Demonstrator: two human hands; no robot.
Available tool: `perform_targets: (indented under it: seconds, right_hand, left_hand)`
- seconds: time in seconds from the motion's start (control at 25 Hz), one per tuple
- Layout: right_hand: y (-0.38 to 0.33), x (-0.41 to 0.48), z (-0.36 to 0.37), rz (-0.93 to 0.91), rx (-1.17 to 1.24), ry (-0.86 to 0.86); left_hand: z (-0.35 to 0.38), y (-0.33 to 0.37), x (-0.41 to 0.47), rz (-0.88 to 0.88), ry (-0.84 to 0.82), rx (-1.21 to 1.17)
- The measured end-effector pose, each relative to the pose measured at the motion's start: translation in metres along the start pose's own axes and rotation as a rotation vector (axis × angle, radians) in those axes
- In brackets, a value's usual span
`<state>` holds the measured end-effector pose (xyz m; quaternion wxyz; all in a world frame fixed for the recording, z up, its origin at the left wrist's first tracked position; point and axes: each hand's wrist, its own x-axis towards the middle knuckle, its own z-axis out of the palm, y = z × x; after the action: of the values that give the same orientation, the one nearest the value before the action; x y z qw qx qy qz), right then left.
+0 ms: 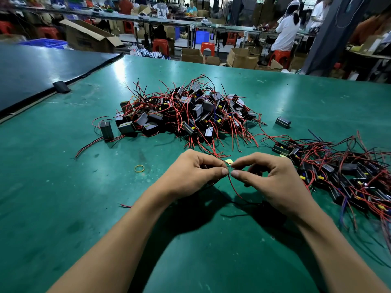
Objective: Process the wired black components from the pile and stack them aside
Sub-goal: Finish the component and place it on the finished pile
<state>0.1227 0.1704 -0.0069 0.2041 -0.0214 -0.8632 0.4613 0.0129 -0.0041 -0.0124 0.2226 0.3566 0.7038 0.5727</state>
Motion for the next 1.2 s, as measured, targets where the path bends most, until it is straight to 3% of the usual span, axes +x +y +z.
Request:
perform_targets:
  seconds: [0.56,0.92,1.04,1.2]
  right_hand:
    - [0.0045,0.0011,0.0043,0.093,0.098,-0.014]
    - [0.0051,0.003,0.0075,0.145,0.164,-0.116]
    - [0.0034,0.0039,0.006,0.192,0.197,-0.197]
    - [0.0034,0.0054,0.0049,0.35,0.353,-0.277]
  left_hand:
    - [-0.0038,-0.0033,0.0001,0.058,-0.031,0.034]
    - [-0.0032,-0.0017,-0.0007,0.05,-0.02,0.038]
    - [-0.0026,0.0009,-0.0005,0.071,-0.005,0.13]
    - [0.0012,0.002,0.0002,0.244,0.088,0.407]
